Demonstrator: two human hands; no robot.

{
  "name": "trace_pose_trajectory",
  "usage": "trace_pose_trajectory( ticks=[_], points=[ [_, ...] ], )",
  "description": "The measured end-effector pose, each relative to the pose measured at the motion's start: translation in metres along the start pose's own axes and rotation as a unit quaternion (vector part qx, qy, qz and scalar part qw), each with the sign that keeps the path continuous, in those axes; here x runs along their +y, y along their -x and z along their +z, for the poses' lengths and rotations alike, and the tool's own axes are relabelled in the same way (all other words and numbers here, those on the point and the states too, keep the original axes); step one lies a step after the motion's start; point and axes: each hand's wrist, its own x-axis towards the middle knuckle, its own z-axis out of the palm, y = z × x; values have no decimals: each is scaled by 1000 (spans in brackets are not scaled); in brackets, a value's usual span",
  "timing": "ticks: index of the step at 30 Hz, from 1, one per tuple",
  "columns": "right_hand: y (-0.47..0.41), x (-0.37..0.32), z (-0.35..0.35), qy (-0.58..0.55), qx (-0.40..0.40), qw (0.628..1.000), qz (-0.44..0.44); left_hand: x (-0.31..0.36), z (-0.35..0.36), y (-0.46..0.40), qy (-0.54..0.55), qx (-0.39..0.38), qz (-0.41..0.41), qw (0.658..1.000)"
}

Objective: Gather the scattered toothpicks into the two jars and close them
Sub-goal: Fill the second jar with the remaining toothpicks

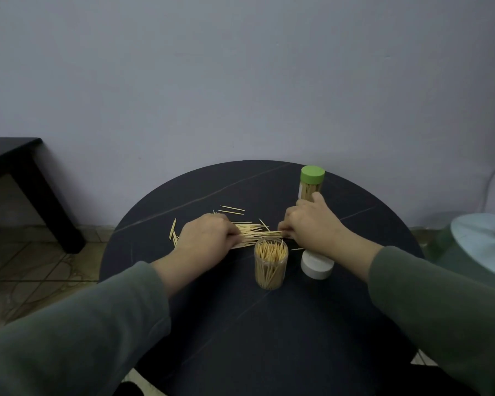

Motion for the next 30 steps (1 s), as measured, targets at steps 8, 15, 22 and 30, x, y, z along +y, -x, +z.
trace_pose_trajectory(
  ticks=[8, 15, 22, 30],
  points=[
    [11, 5, -5, -116, 41, 990, 62, 3, -9, 2, 96, 31, -61, 993],
    [16, 8, -10, -348, 48, 925, 145, 14, -18, 3, 321, 10, -136, 937],
    [23, -3, -32, -625, 134, 758, 129, 32, -37, 10, 552, 10, -158, 819],
    [31, -21, -43, -763, 173, 615, 103, 43, -41, 12, 661, 4, -164, 732]
  ],
)
